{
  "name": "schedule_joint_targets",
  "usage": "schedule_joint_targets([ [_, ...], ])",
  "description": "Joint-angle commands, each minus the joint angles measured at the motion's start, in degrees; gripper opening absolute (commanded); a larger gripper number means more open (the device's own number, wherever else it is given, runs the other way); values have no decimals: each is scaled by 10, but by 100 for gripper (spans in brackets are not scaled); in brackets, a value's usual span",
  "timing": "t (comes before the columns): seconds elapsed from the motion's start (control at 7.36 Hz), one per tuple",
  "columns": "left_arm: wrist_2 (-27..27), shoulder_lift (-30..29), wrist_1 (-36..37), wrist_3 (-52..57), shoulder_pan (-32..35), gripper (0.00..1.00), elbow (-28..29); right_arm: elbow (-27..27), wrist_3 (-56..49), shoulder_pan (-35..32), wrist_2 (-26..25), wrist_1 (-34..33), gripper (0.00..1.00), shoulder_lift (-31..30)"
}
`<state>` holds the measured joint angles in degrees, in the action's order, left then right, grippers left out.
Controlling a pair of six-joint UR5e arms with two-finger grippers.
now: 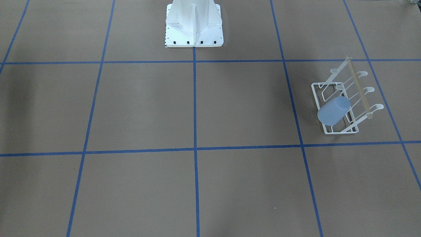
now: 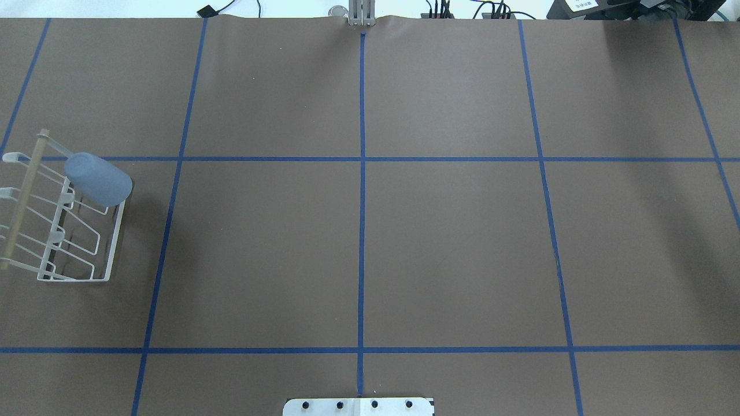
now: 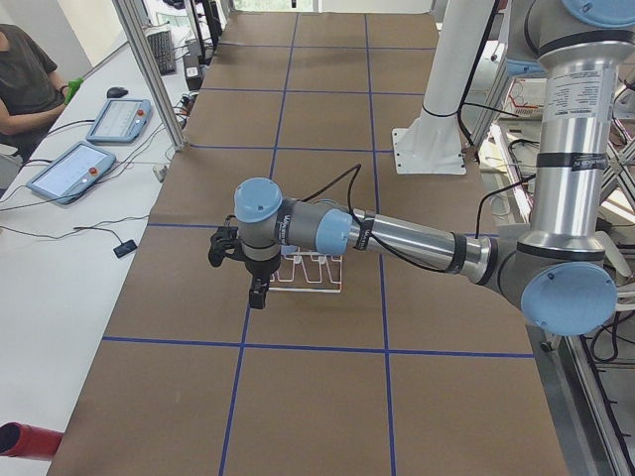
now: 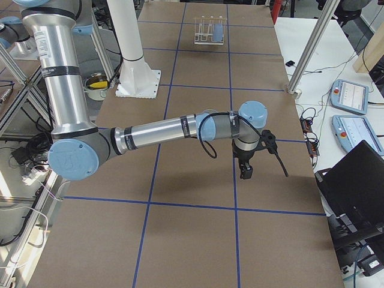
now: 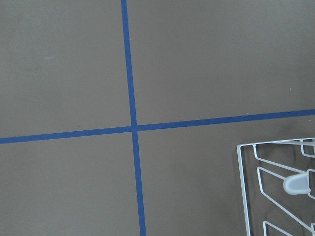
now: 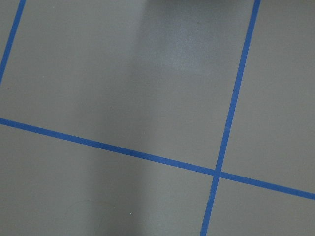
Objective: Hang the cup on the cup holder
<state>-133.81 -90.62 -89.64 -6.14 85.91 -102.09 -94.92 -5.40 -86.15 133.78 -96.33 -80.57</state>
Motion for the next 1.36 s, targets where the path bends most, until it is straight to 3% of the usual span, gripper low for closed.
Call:
schedule_joint_targets([
  [0.0, -18, 0, 2, -1, 0, 98, -1, 0, -6, 0, -5, -2, 100, -7],
  [1.22, -20, 1, 3, 0, 1, 98, -6, 3, -2, 6, -3, 3, 100, -6],
])
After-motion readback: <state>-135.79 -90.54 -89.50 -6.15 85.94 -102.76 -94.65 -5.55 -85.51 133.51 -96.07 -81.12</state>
